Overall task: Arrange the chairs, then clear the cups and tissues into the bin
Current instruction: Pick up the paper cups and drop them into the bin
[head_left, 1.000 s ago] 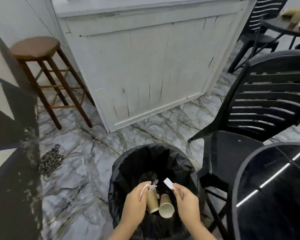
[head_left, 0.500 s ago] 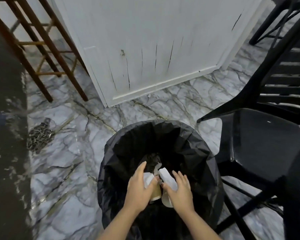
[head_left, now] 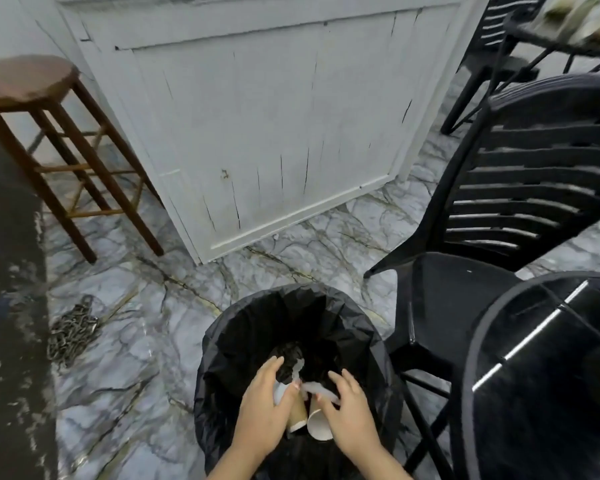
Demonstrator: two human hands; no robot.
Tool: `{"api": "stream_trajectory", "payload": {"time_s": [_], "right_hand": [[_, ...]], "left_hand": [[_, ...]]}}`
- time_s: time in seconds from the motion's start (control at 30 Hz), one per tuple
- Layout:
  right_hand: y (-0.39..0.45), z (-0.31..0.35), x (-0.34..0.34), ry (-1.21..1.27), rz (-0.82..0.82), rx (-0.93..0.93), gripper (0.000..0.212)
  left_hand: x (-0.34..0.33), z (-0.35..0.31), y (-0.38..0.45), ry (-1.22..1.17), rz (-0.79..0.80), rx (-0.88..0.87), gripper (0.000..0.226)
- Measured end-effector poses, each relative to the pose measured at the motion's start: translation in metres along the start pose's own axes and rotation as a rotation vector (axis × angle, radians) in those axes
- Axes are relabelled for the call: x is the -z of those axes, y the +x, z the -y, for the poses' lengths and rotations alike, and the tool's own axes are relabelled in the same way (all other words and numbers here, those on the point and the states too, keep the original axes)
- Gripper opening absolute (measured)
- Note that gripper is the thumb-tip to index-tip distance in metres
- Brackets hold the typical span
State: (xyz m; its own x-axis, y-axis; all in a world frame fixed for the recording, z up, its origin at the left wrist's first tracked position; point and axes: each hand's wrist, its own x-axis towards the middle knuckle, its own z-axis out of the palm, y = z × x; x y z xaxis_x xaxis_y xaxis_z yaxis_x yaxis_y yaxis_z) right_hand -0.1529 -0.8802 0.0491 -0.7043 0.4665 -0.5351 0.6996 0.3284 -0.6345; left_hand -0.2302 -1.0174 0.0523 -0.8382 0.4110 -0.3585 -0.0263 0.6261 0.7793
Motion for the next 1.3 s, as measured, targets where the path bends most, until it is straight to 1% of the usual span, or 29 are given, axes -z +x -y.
{"api": "stream_trajectory", "payload": {"time_s": [0.17, 0.23, 0.3, 0.37, 0.57, 0.67, 0.77, 0.83, 0.87, 0.93, 1.03, 1.2, 1.3], "right_hand": [[-0.038, 0.034, 0.054, 0.097, -0.118, 0.062, 0.05], [-0.054, 0.041, 0.08, 0.124, -0.176, 0.082, 0.052], [-0.071, 0.046, 0.107, 0.155, -0.252, 0.109, 0.059], [-0.087, 0.043, 0.136, 0.175, -0.351, 0.133, 0.054], [-0.141, 0.0, 0.213, 0.246, -0.632, 0.131, 0.048], [-0.166, -0.032, 0.244, 0.275, -0.73, 0.096, 0.046], [-0.193, -0.068, 0.275, 0.268, -0.809, 0.059, 0.044], [-0.211, -0.091, 0.293, 0.264, -0.852, 0.029, 0.04], [-0.219, -0.103, 0.301, 0.258, -0.869, 0.015, 0.039], [-0.234, -0.126, 0.313, 0.249, -0.898, -0.016, 0.046], [-0.247, -0.154, 0.326, 0.277, -0.926, -0.059, 0.052], [-0.247, -0.173, 0.339, 0.326, -0.937, -0.106, 0.058], [-0.235, -0.174, 0.341, 0.34, -0.942, -0.101, 0.061]], "left_hand": [[0.011, -0.064, -0.008, 0.131, -0.027, -0.162, 0.053], [0.008, -0.092, -0.012, 0.139, -0.009, -0.228, 0.053], [0.002, -0.12, -0.016, 0.141, 0.024, -0.314, 0.054], [-0.009, -0.148, -0.019, 0.144, 0.064, -0.386, 0.055], [-0.069, -0.227, -0.046, 0.144, 0.218, -0.579, 0.055], [-0.105, -0.257, -0.068, 0.161, 0.279, -0.668, 0.06], [-0.143, -0.284, -0.093, 0.168, 0.331, -0.721, 0.068], [-0.167, -0.3, -0.107, 0.185, 0.37, -0.751, 0.077], [-0.179, -0.308, -0.113, 0.198, 0.378, -0.764, 0.075], [-0.198, -0.323, -0.124, 0.236, 0.381, -0.802, 0.071], [-0.221, -0.341, -0.14, 0.307, 0.383, -0.882, 0.085], [-0.247, -0.353, -0.136, 0.463, 0.399, -0.952, 0.09], [-0.254, -0.363, -0.121, 0.502, 0.374, -0.995, 0.087]]}}
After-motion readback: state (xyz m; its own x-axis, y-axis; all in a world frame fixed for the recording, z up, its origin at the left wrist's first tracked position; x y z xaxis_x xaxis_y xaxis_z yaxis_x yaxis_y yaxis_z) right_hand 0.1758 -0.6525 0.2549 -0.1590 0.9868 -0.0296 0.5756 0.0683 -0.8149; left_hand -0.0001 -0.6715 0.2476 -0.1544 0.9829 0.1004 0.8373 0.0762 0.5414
